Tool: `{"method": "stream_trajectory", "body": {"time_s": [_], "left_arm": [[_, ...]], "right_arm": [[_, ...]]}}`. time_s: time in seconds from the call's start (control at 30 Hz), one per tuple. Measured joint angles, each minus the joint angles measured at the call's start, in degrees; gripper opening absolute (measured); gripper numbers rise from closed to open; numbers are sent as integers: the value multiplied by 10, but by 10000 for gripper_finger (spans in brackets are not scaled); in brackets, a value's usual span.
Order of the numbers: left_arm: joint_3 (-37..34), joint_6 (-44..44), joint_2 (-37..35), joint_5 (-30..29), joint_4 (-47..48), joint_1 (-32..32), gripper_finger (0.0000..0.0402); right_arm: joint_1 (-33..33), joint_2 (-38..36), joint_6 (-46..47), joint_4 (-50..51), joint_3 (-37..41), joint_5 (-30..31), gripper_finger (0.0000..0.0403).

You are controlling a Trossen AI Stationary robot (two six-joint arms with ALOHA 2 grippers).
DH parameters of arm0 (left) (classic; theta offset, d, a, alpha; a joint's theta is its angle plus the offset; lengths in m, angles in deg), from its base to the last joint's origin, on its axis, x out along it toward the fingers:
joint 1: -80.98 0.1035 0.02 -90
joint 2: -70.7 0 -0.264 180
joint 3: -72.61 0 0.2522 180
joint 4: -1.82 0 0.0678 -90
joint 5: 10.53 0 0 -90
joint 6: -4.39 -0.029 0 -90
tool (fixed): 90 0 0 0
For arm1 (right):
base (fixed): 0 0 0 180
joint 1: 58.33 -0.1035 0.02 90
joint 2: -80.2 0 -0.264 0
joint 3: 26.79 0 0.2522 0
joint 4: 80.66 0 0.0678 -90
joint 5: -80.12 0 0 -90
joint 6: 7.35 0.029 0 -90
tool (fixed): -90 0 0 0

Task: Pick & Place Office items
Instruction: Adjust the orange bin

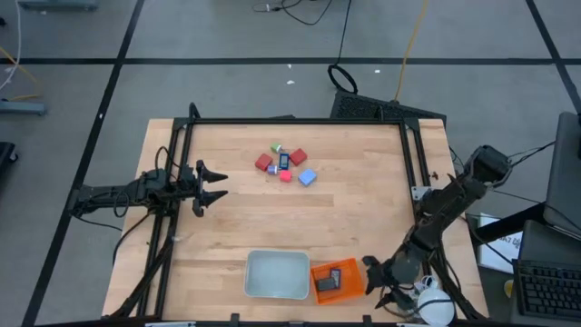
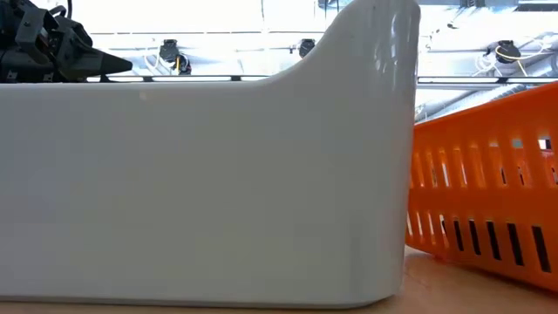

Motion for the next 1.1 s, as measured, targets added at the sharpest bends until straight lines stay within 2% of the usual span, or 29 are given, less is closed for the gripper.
{"method": "stream_trajectory", "body": {"time_s": [0.13,0.37,0.93,1.1], "left_arm": [[0,0,0,0,0,0,271],[0,0,0,0,0,0,271],[0,0,0,0,0,0,271],[0,0,0,0,0,0,271]], "right_arm": [[-26,2,43,29,0,45,202],[-34,19,54,42,0,110,184],[-28,30,-20,-61,0,113,171],[-27,30,-30,-57,0,139,171]]}}
